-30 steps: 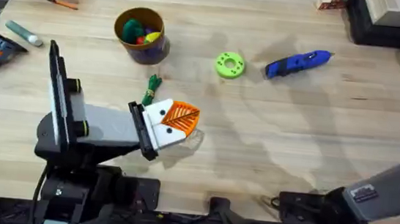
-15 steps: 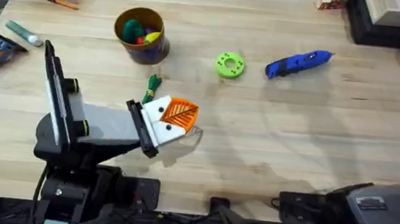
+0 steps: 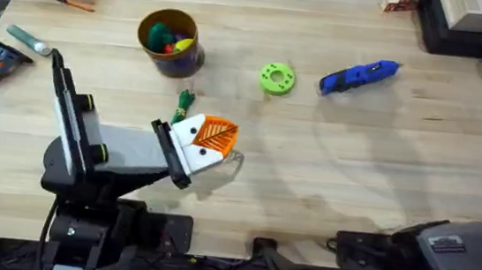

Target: Pick up the gripper from the table and insert it into the empty holder that is missing its gripper. Then pick up a screw, insert it into the mounting hole, and use the screwdriver to tighten it. Finally, clean up the table by picking up the vegetable and placing it into the bucket.

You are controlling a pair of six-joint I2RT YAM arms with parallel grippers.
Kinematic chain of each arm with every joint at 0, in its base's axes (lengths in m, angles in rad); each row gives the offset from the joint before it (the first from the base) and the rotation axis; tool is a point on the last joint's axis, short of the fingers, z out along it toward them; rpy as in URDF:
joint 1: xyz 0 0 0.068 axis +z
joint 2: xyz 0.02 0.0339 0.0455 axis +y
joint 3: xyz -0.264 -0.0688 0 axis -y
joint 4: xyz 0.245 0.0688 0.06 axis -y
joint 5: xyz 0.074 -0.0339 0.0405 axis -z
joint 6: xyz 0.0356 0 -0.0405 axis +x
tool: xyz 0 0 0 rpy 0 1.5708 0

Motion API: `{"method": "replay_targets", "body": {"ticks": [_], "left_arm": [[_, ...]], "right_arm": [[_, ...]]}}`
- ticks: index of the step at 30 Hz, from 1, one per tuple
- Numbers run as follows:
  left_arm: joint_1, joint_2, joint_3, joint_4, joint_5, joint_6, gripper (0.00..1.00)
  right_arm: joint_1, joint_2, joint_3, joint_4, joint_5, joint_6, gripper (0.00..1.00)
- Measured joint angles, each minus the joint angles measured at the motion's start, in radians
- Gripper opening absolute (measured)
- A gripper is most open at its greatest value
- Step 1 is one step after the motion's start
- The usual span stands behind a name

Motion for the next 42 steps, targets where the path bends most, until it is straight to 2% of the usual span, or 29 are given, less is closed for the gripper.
{"method": "replay_targets", "body": {"ticks": [4,5,9,14,15,27,32,33,38,42], "left_arm": [[0.000,0.000,0.000,0.000,0.000,0.000,0.015],[0.000,0.000,0.000,0.000,-0.001,0.000,0.125],[0.000,0.000,0.000,0.000,0.000,0.001,0.201],[0.000,0.000,0.000,0.000,-0.001,0.000,0.938],[0.000,0.000,0.000,0.000,-0.001,0.001,0.971],[0.000,0.000,0.000,0.003,-0.019,-0.006,0.985],[0.000,0.000,0.000,0.022,-0.067,-0.070,0.987],[0.000,0.000,0.023,-0.025,-0.136,-0.103,0.985],[0.000,0.000,0.166,-0.253,-0.225,-0.085,0.986],[0.000,0.029,0.328,-0.451,-0.288,-0.049,0.986]], "right_arm": [[0.000,0.000,0.000,0.000,0.000,0.000,0.994],[0.000,0.000,0.000,0.000,0.000,0.000,0.994],[0.000,0.000,0.000,0.000,0.000,0.000,0.994],[0.000,0.000,0.000,0.000,0.000,0.000,0.994],[0.000,0.000,0.000,0.000,0.000,0.000,0.994],[0.000,0.000,0.000,0.000,0.000,0.000,0.994],[0.000,0.000,0.000,0.000,0.000,0.000,0.994],[0.000,0.000,0.000,0.000,0.000,0.000,0.994],[0.000,0.000,0.000,0.000,0.000,0.000,0.994],[0.000,0.000,0.000,0.000,0.000,0.000,0.994]]}}
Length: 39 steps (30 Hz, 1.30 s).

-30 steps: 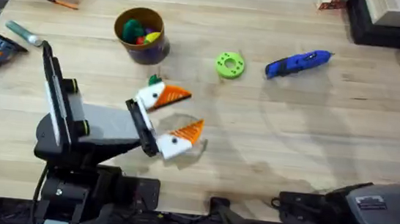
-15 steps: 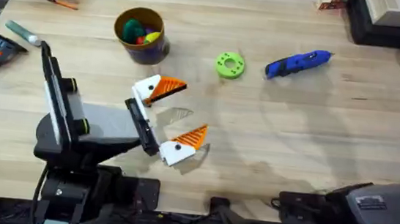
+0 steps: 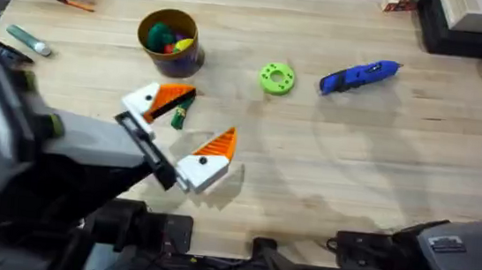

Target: Pick up the gripper from the table and insert it into the empty holder that is missing its gripper. Then pick up a screw, insert it into the mounting hole, and use the screwdriver to tighten it. Finally, clean up the table by picking up the vegetable and placing it into the bucket.

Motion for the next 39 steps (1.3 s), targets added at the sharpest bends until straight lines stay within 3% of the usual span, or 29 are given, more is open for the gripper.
{"method": "replay_targets", "body": {"ticks": [14,23,28,39], "left_arm": [[0.000,0.419,0.585,-0.555,-0.222,0.076,0.986],[0.000,0.709,0.849,-0.850,-0.357,0.080,0.985],[0.000,0.847,0.923,-0.936,-0.410,0.083,0.985],[0.000,1.066,0.935,-0.930,-0.440,0.074,0.985]], "right_arm": [[0.000,0.000,0.000,0.000,0.000,0.000,0.994],[0.000,0.000,0.000,0.000,0.000,0.000,0.993],[0.000,0.000,0.000,0.000,0.000,0.000,0.994],[0.000,0.000,0.000,0.000,0.000,0.000,0.994]]}}
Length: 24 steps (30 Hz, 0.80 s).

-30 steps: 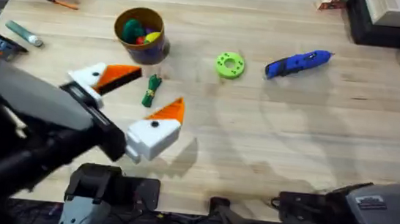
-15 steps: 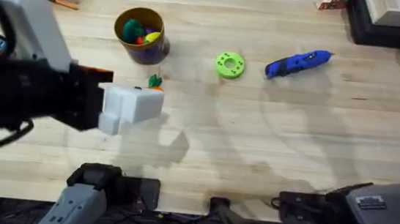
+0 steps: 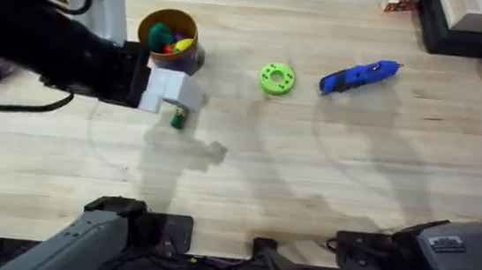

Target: Pick up the gripper from the table and insert it into the empty holder that is missing its gripper. Then pick up a screw, insert it into the mounting hole, and use the screwdriver to tighten it. Finally, clean up the table by picking up the vegetable and placing it into the bucket.

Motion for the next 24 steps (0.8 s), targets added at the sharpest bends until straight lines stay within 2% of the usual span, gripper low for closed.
{"method": "replay_targets", "body": {"ticks": [6,11,17,24], "left_arm": [[0.000,0.053,0.000,0.012,-0.012,-0.007,0.985],[0.000,0.063,0.000,0.031,-0.100,-0.062,0.985],[0.000,0.082,0.000,0.048,-0.176,-0.090,0.985],[-0.014,0.242,0.000,0.115,-0.190,-0.098,0.985]], "right_arm": [[0.000,0.000,0.000,0.000,0.000,0.000,0.994],[0.000,0.000,0.000,0.000,0.000,0.000,0.994],[0.000,0.000,0.000,0.000,0.000,0.000,0.994],[0.000,0.000,0.000,0.000,0.000,0.000,0.993]]}}
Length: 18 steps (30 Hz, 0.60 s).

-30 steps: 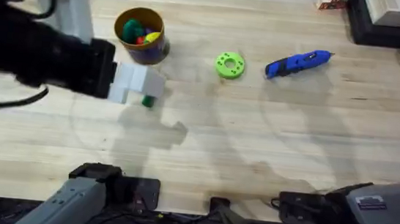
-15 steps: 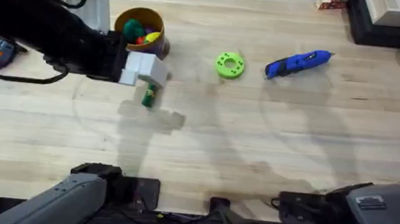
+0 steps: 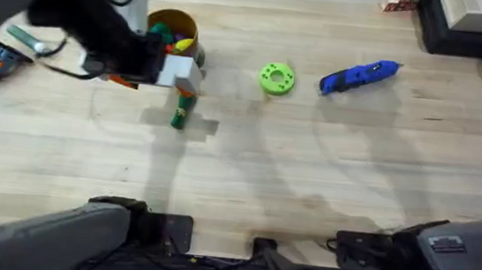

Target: Pick up the gripper from the table and insert it into the empty holder that is missing its gripper. Then pick up a screw, insert it into the mounting hole, and use the screwdriver to tighten it. Finally, clean up the table by picking up the vegetable and placing it into the bucket.

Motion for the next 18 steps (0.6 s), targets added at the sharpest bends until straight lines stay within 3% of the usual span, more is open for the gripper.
{"method": "replay_targets", "body": {"ticks": [10,18], "left_arm": [[-0.026,0.120,-0.006,0.114,-0.067,-0.036,0.987],[-0.062,0.120,-0.161,0.248,-0.092,-0.052,0.987]], "right_arm": [[0.000,0.000,0.000,0.000,0.000,0.000,0.994],[0.000,0.000,0.000,0.000,0.000,0.000,0.994]]}}
